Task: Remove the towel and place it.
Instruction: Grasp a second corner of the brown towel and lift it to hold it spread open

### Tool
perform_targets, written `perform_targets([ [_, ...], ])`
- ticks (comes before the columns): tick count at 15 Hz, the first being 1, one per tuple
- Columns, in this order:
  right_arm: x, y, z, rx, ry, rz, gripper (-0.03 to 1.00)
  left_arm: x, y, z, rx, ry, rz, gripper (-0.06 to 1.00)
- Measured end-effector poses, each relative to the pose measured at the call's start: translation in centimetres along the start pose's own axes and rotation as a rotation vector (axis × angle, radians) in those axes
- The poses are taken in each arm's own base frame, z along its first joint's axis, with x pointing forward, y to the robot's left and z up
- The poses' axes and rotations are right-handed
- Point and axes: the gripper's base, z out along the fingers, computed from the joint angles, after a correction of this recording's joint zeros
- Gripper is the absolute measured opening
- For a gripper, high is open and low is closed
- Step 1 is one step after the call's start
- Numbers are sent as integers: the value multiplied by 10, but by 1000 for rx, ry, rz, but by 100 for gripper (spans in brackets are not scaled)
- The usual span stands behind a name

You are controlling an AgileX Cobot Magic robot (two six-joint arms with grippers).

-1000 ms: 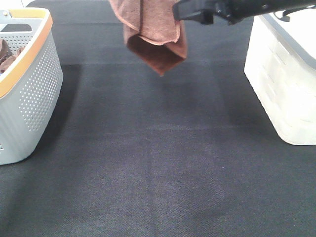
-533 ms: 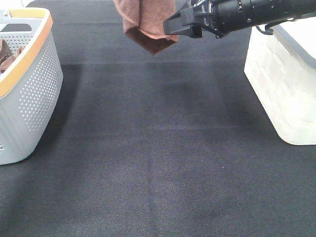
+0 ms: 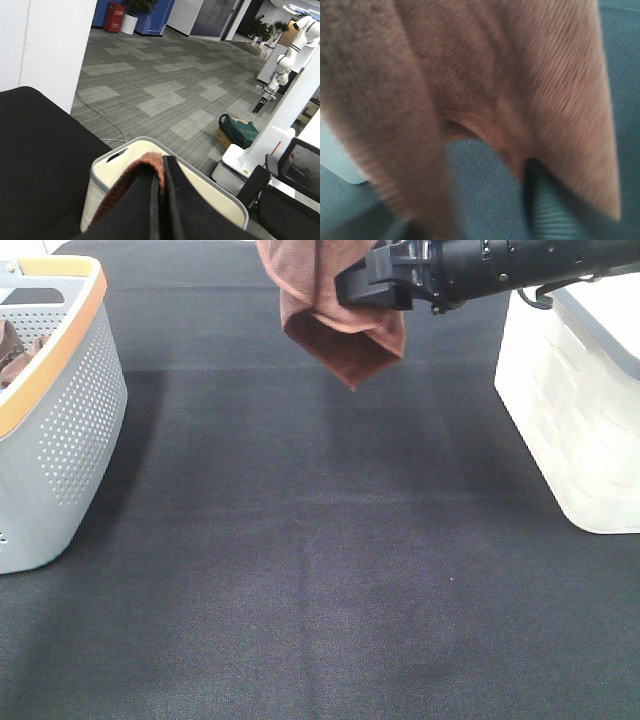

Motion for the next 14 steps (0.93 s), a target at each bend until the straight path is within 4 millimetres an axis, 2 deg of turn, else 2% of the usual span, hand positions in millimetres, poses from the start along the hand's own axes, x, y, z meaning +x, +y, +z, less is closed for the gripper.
perform_targets([
  [2, 1, 2, 0, -17, 16, -18, 4, 0, 4, 0, -39, 4, 28, 0],
  [3, 3, 2, 0, -27, 27, -32, 0, 0, 6, 0, -70, 6, 49, 0],
  [8, 15, -2, -3, 22, 213, -43, 0, 12, 29, -4, -303, 159, 178, 0],
  [10, 11, -7, -9, 95, 333, -46, 0, 24, 42, -3, -385, 263, 180, 0],
  [11, 11, -7, -9, 95, 333, -46, 0, 24, 42, -3, -385, 263, 180, 0],
  [14, -16, -19, -26, 297, 433, -73, 0, 51, 64, 8, -443, 419, 142, 0],
])
